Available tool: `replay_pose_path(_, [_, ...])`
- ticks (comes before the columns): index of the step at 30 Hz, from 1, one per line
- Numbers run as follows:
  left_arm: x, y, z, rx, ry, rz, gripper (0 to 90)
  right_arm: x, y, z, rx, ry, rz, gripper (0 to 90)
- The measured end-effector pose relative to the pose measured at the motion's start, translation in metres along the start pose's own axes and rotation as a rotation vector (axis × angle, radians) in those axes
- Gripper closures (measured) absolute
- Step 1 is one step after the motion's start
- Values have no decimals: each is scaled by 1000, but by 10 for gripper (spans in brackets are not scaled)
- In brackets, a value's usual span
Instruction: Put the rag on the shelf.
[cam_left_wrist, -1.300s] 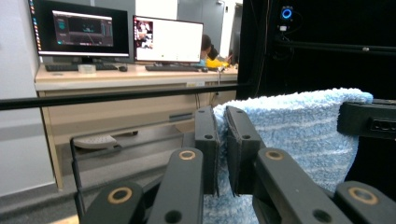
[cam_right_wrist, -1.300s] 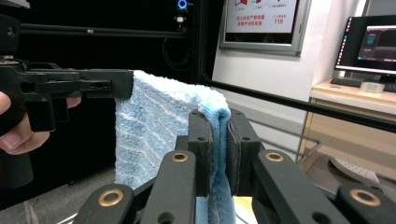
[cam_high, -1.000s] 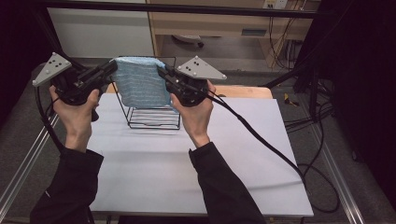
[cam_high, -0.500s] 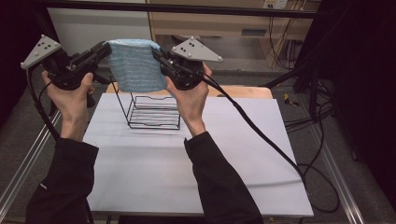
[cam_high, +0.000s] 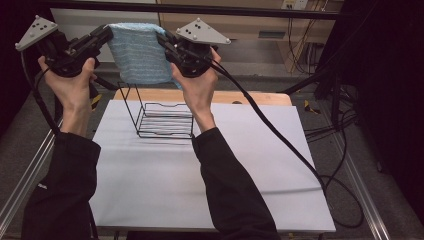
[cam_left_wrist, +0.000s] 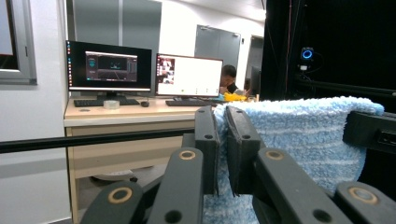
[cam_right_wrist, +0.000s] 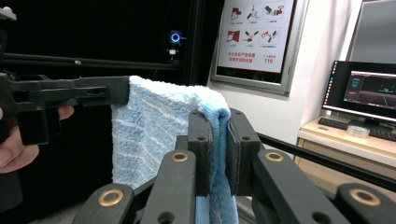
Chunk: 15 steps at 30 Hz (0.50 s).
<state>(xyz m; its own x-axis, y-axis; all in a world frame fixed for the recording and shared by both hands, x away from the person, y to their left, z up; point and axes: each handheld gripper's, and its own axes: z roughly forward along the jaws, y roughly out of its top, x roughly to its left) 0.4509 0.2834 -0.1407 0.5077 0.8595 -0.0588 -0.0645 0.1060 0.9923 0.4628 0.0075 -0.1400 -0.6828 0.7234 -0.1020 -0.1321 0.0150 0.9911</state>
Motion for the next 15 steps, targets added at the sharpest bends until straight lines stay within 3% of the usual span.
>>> replay_pose_path(11, [9, 4, 17, -37, 21, 5, 840, -13, 6, 17, -14, -8, 0, 824])
replay_pose_path(15, [14, 1, 25, -23, 39, 11, 840, -17, 3, 26, -3, -12, 0, 825])
